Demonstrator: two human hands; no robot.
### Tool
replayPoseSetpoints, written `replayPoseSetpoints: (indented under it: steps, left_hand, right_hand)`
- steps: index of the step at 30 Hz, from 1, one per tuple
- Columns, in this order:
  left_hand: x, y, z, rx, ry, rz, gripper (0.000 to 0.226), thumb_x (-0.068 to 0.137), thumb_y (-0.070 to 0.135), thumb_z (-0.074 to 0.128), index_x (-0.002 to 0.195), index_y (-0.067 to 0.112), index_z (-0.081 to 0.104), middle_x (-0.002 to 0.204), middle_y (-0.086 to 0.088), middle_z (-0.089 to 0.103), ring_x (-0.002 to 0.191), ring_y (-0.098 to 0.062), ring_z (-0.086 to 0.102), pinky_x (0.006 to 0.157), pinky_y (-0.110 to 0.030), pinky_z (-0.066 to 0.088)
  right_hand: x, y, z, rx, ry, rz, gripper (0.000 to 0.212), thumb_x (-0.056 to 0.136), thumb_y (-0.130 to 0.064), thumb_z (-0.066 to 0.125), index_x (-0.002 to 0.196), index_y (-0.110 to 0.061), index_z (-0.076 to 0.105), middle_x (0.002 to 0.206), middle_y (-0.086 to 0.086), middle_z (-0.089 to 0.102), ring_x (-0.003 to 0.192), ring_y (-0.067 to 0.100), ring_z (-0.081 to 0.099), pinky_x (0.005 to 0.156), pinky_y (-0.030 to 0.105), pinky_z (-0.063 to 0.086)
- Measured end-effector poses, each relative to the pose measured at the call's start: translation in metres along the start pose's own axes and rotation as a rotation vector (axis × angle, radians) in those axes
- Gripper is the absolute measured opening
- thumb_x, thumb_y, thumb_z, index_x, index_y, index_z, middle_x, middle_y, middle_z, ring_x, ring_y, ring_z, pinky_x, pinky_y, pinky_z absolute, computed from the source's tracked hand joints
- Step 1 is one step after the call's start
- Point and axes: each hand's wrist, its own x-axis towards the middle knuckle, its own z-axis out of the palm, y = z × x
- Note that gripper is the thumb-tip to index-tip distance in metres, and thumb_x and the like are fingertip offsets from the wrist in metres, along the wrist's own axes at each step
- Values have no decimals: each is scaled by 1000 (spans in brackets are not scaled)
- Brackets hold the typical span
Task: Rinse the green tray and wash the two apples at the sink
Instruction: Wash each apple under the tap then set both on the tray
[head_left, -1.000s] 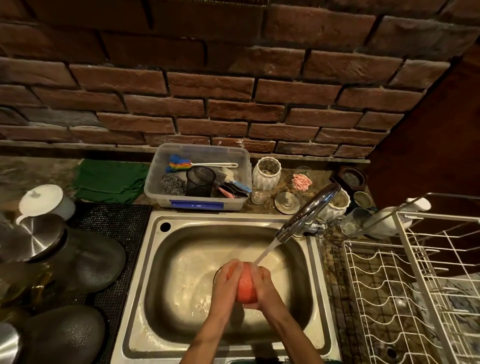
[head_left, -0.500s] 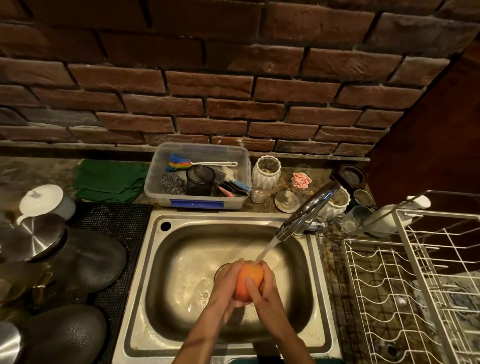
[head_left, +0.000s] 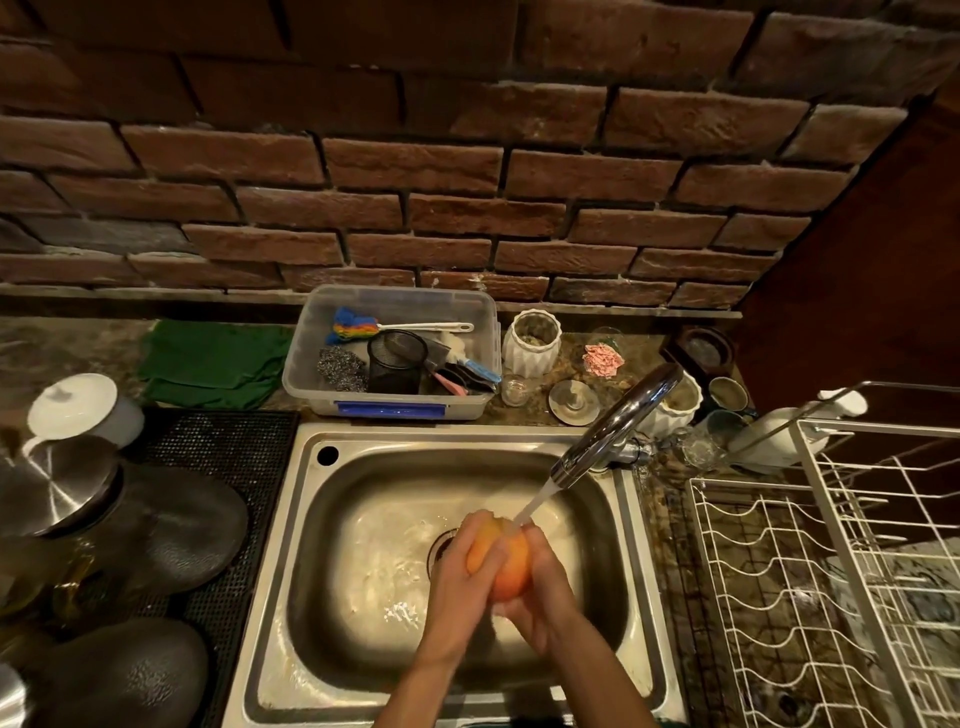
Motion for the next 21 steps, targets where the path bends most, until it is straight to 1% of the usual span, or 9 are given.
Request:
replayPoseSetpoints:
  steps: [1, 3, 6, 9, 12, 14, 15, 18, 21]
  left_hand:
    - [1, -1, 0, 26, -7, 13, 37, 91, 34, 66, 127, 42, 59, 132, 15, 57, 118, -6, 58, 94, -22, 52]
    - [2, 0, 0, 2, -9, -15, 30, 91, 34, 65, 117, 48, 59, 126, 20, 57, 112, 0, 58, 79, -13, 53]
    - [6, 2, 3, -43, 9, -114, 26, 96, 35, 58, 121, 38, 61, 121, 16, 59, 99, 2, 62, 65, -8, 49]
    - [9, 4, 9, -55, 53, -161, 14, 99, 34, 54, 92, 33, 66, 98, 7, 67, 72, 6, 67, 51, -5, 47]
    - [12, 10, 8, 9, 41, -242, 17, 99, 42, 47, 93, 34, 61, 103, 1, 64, 84, -10, 65, 62, -24, 56]
    - [14, 13, 6, -36, 36, -361, 19, 97, 45, 48, 102, 32, 61, 109, -4, 63, 93, -22, 64, 80, -44, 60]
    - [13, 14, 4, -97, 35, -428, 24, 96, 48, 50, 108, 29, 60, 111, -8, 64, 94, -28, 65, 80, -52, 60]
    - [8, 17, 2, -250, -22, -552, 40, 92, 56, 52, 116, 25, 59, 112, -16, 67, 94, -36, 69, 74, -57, 60]
    - [10, 17, 2, -197, -23, -503, 41, 92, 57, 51, 118, 25, 57, 115, -12, 62, 99, -35, 66, 71, -53, 62]
  right_hand:
    - [-1, -1, -3, 8, -36, 54, 50, 101, -51, 40, 123, -11, 60, 112, 25, 72, 96, 39, 72, 65, 46, 61]
    - [-1, -2, -3, -49, -47, 77, 50, 100, -53, 42, 125, -12, 58, 120, 25, 69, 103, 42, 70, 71, 54, 62]
    - [1, 2, -2, -397, 27, -128, 41, 100, -45, 47, 131, -17, 50, 127, 16, 59, 111, 38, 64, 83, 63, 57]
    - [-5, 6, -6, -668, -18, -315, 38, 101, -38, 47, 136, -23, 44, 131, 10, 55, 115, 30, 61, 90, 59, 56]
    - [-9, 11, -15, -677, -46, -353, 33, 101, -37, 47, 134, -32, 42, 133, 4, 53, 118, 24, 59, 98, 51, 54]
    - [-10, 15, -19, -661, -61, -374, 29, 101, -37, 47, 129, -37, 43, 132, 0, 52, 117, 21, 59, 93, 39, 58]
    - [-10, 17, -21, -649, -61, -384, 26, 101, -37, 47, 127, -38, 44, 132, -2, 52, 115, 19, 59, 86, 30, 60]
    - [-8, 21, -18, -642, -7, -404, 28, 101, -37, 47, 128, -39, 43, 133, -2, 52, 113, 13, 59, 71, 16, 56]
    - [-5, 26, -11, -551, 58, -393, 24, 100, -42, 46, 124, -41, 48, 129, -2, 55, 109, 15, 60, 70, 21, 59]
